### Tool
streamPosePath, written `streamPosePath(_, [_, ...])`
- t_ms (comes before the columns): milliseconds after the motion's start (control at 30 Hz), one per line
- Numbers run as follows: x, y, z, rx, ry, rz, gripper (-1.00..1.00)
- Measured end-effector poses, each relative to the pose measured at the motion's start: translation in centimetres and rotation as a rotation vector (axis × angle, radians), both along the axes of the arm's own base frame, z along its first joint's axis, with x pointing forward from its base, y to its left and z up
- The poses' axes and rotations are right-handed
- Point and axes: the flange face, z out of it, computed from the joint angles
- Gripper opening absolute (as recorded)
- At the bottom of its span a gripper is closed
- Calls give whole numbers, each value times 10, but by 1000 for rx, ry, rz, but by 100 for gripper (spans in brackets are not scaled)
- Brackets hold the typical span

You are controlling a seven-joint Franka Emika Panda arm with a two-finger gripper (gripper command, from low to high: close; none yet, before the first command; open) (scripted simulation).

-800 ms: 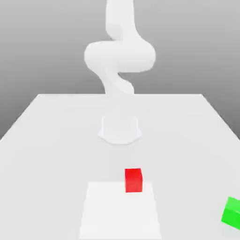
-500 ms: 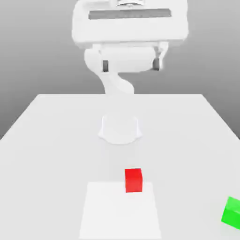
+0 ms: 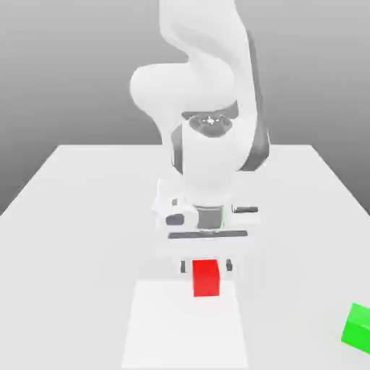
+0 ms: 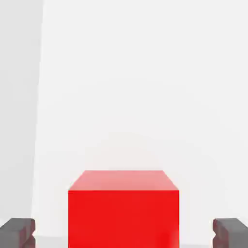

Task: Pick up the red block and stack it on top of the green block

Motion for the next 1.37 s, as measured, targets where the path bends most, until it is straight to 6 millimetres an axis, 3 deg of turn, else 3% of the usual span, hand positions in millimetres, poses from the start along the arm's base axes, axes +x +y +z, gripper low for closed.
streamPosePath(233, [0,0,-1,0,0,1,-100])
streamPosePath(533, [5,5,61,-2,0,26,-100])
streamPosePath(633, [31,34,70,-9,-1,152,-100])
streamPosePath(833, [76,119,84,-15,-2,455,-100])
streamPosePath(1100, [107,244,99,-3,1,828,-100])
streamPosePath(1233, [109,264,55,0,1,879,-100])
streamPosePath(1267, [108,264,43,0,1,880,100])
streamPosePath(1367, [108,264,43,0,1,880,100])
